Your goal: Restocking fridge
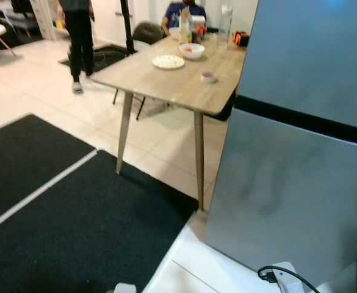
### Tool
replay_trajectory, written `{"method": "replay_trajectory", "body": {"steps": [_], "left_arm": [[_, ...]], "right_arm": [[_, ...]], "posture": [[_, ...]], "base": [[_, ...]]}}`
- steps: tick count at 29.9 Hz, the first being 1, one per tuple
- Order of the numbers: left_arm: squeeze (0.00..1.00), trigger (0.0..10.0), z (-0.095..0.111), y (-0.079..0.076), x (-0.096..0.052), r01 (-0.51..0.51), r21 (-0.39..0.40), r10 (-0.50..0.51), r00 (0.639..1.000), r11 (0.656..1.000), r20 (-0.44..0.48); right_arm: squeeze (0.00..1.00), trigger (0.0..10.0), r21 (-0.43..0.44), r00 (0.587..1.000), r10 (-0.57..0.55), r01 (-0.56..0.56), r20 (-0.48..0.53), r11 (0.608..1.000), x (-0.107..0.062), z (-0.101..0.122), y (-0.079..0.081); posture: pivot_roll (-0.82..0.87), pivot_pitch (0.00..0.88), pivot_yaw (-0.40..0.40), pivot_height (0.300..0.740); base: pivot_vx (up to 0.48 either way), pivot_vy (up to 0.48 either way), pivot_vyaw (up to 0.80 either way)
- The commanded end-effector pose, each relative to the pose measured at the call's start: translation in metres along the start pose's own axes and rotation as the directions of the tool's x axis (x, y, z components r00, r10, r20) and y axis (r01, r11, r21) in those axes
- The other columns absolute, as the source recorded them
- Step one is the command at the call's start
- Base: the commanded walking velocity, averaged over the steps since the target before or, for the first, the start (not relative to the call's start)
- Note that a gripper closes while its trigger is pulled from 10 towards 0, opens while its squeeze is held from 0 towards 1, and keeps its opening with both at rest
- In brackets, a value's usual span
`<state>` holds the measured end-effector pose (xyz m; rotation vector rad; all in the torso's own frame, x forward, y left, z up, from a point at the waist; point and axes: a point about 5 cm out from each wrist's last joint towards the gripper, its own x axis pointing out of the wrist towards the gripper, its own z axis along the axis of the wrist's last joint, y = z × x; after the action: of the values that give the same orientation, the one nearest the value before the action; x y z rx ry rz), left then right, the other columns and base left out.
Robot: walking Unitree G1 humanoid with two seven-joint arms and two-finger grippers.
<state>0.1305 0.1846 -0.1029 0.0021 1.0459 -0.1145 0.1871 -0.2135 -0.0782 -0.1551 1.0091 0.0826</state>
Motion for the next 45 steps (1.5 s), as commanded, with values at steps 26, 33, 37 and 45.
{"method": "replay_trajectory", "body": {"steps": [26, 33, 37, 45], "left_arm": [[0.00, 10.0, -0.016, -0.004, -0.002, -0.008, 0.006, 0.009, 0.998, 1.000, -0.064], [0.00, 10.0, -0.019, -0.002, -0.004, -0.034, 0.000, 0.034, 0.997, 0.999, -0.066], [0.00, 10.0, -0.017, -0.001, -0.003, -0.035, -0.009, 0.034, 0.997, 0.999, -0.064], [0.00, 10.0, -0.015, -0.003, -0.002, -0.031, -0.007, 0.030, 0.998, 1.000, -0.052]], "right_arm": [[0.00, 10.0, -0.031, 0.997, 0.054, -0.056, -0.063, 0.998, -0.003, -0.017, 0.000], [0.00, 10.0, -0.037, 0.995, 0.058, -0.061, -0.082, 0.997, -0.004, -0.023, 0.001], [0.00, 10.0, -0.043, 0.995, 0.063, -0.066, -0.084, 0.997, -0.004, -0.024, 0.002], [0.00, 10.0, -0.050, 0.995, 0.065, -0.070, -0.081, 0.996, -0.004, -0.023, 0.002]], "posture": [[-0.07, 0.000, -0.022, 0.740], [-0.07, 0.000, -0.018, 0.740], [-0.08, 0.000, -0.016, 0.740], [-0.08, 0.000, -0.014, 0.740]], "base": [[0.000, 0.000, 0.54], [0.000, 0.000, 0.79], [0.000, 0.000, 0.79], [0.000, 0.000, 0.79]]}}
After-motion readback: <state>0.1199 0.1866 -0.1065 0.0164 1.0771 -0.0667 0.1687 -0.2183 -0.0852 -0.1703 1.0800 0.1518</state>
